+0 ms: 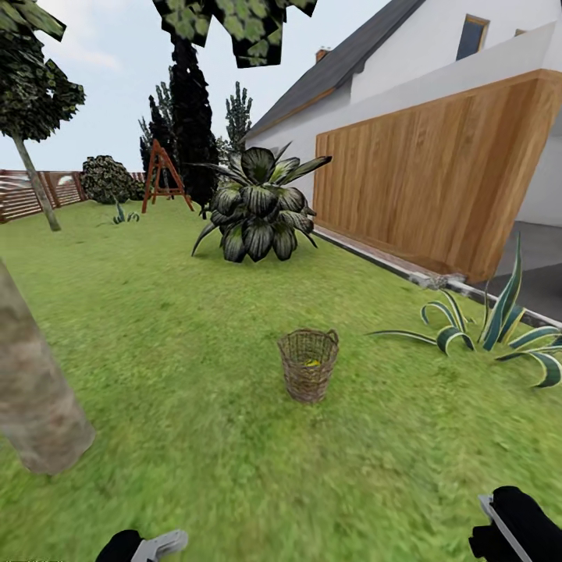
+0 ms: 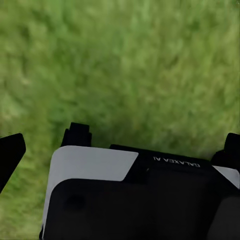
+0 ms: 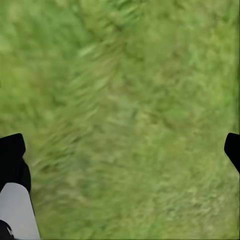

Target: Take the three Easter eggs out of the wicker basket on the lawn in the garden, then place them on the lawn next to a single tree (choose any tree) so that all three eggs are next to the same tree and none are left in the basket.

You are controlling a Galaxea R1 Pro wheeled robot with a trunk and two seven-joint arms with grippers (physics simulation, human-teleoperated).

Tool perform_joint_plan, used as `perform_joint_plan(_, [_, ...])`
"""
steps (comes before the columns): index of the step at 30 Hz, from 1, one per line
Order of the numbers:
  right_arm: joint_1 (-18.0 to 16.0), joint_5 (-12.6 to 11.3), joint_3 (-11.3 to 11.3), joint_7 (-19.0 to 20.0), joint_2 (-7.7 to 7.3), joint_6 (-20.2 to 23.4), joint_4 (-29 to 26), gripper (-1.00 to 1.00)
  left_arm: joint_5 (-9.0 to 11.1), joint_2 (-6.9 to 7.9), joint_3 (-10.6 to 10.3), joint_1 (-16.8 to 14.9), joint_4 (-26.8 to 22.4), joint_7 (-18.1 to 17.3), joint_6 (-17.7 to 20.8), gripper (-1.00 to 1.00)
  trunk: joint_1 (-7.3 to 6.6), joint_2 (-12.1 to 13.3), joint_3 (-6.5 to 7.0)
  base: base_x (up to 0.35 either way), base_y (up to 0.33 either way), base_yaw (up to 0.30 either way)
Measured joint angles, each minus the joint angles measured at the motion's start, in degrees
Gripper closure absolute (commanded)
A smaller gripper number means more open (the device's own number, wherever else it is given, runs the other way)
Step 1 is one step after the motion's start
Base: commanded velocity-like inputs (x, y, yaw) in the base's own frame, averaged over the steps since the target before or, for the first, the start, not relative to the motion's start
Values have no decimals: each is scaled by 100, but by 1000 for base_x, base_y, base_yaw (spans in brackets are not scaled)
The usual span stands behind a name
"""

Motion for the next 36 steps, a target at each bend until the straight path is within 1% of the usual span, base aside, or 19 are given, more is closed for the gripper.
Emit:
perform_joint_plan(6, [0,15,-2,-16,7,0,0,-100,9,0,8,0,5,-28,-2,-100,-1,0,-8,331,0,247])
perform_joint_plan(16, [0,18,6,-17,7,-9,0,-100,13,-1,1,0,9,-37,0,-100,-1,0,-10,348,0,71])
perform_joint_plan(31, [0,9,-14,-17,-1,-9,0,-100,13,-17,-1,0,12,-37,0,-100,-1,0,-10,349,0,253])
perform_joint_plan(36, [1,-7,-36,-8,-2,-3,-1,-100,13,-18,-2,0,13,-37,-1,-100,-1,0,-10,349,-1,105])
